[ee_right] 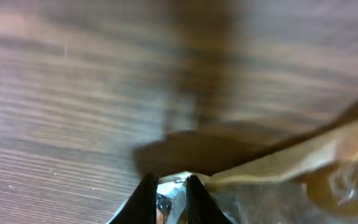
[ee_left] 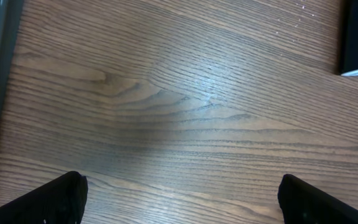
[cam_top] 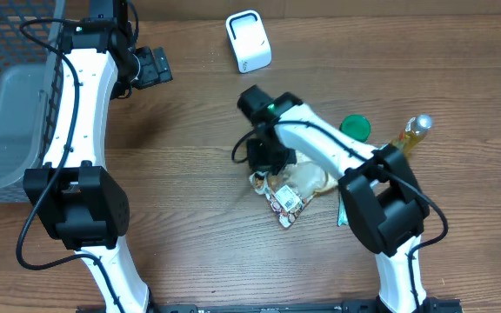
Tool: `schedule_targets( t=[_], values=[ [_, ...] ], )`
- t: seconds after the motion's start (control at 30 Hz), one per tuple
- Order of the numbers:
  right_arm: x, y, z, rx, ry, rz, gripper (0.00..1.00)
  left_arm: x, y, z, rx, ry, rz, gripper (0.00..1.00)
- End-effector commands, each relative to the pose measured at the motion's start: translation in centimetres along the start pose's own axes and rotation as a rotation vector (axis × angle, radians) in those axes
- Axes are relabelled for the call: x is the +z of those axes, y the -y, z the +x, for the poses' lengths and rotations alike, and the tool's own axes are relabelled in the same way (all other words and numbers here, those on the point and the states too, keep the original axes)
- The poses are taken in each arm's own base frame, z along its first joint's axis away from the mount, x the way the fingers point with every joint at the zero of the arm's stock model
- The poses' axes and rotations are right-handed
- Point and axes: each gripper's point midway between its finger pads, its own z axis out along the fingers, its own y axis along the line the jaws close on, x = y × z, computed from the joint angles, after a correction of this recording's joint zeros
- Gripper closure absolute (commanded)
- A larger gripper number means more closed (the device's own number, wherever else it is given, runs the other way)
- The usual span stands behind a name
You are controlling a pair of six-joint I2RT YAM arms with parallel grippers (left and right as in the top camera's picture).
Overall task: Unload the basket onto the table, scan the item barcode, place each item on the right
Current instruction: 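Open the right gripper and raise it away from the bag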
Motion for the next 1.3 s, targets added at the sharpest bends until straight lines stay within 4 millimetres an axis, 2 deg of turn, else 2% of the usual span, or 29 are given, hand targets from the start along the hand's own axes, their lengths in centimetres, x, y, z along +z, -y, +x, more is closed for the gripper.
schedule_targets(
  t=[0.0, 0.13, 0.17, 0.2, 0.3, 0.47, 0.57, 1.27],
  values=[
    [-4.1, -1.1, -3.3, -0.042, 0.118, -0.078, 0.83, -0.7, 0.2, -0.6, 0.004, 0.026, 0.002, 0.0],
    [-7.6, -1.0, -7.1, -0.031, 0.257, -0.102, 0.66, -0.7, 0.2, -0.6, 0.004, 0.026, 0.002, 0.01],
    [-8.2, -0.7, -8.2, -0.022, 0.3, -0.099, 0.51, -0.7, 0.2, -0.6, 0.003, 0.026, 0.002, 0.0],
    [-8.8, -0.3, -9.4, -0.011, 0.343, -0.098, 0.31, -0.7, 0.2, -0.6, 0.003, 0.026, 0.002, 0.01],
    [-9.8, 0.5, -11.8, 0.014, 0.428, -0.116, 0.0, -0.7, 0.2, -0.6, 0.003, 0.026, 0.002, 0.01],
    [-10.2, 2.5, -12.9, 0.056, 0.448, -0.114, 0.0, -0.7, 0.2, -0.6, 0.004, 0.026, 0.002, 0.01],
    [-10.3, 3.0, -13.0, 0.065, 0.449, -0.112, 0.0, -0.7, 0.2, -0.6, 0.004, 0.026, 0.003, 0.0],
    [-10.3, 3.0, -13.0, 0.065, 0.449, -0.112, 0.0, -0.6, 0.1, -0.6, 0.001, 0.024, 0.001, 0.0]
  ],
)
